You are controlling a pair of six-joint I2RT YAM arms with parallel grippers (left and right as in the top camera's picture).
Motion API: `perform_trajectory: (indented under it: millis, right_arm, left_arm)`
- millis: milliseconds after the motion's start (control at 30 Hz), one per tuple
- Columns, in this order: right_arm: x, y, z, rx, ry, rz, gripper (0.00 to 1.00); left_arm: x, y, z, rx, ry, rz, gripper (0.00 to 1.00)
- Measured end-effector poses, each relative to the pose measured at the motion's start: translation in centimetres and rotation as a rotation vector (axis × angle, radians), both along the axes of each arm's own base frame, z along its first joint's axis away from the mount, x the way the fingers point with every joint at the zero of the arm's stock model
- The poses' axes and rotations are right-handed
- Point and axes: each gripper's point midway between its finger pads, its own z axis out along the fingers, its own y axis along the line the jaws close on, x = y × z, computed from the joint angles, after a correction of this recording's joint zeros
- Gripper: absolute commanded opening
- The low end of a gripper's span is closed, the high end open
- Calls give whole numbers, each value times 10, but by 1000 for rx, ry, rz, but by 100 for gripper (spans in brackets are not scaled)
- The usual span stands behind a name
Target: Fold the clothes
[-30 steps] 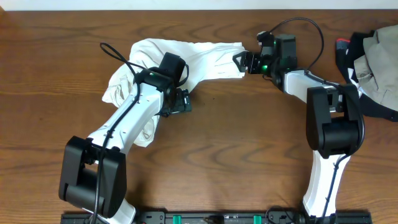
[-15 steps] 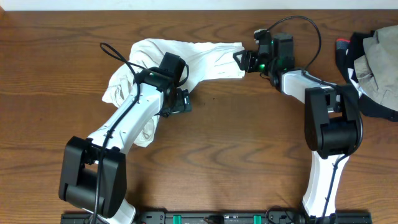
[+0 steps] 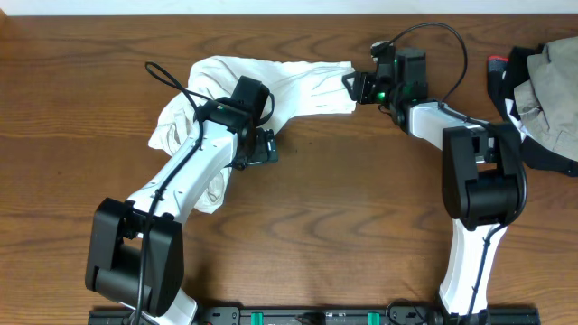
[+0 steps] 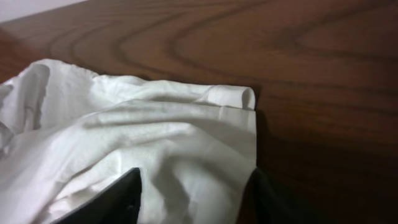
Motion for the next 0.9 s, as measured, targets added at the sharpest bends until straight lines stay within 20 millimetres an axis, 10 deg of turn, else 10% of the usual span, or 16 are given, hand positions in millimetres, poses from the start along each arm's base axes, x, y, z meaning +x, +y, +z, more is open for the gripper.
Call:
perform_trajectory:
  millis: [333, 900]
  right_arm:
    - [-2, 10, -2, -7, 2, 5, 1]
    - [-6, 9, -7, -10, 33, 1, 1]
  left_arm:
    - [-3, -9, 0, -52, 17, -9, 98]
    - [-16, 9, -9, 24, 60, 42, 98]
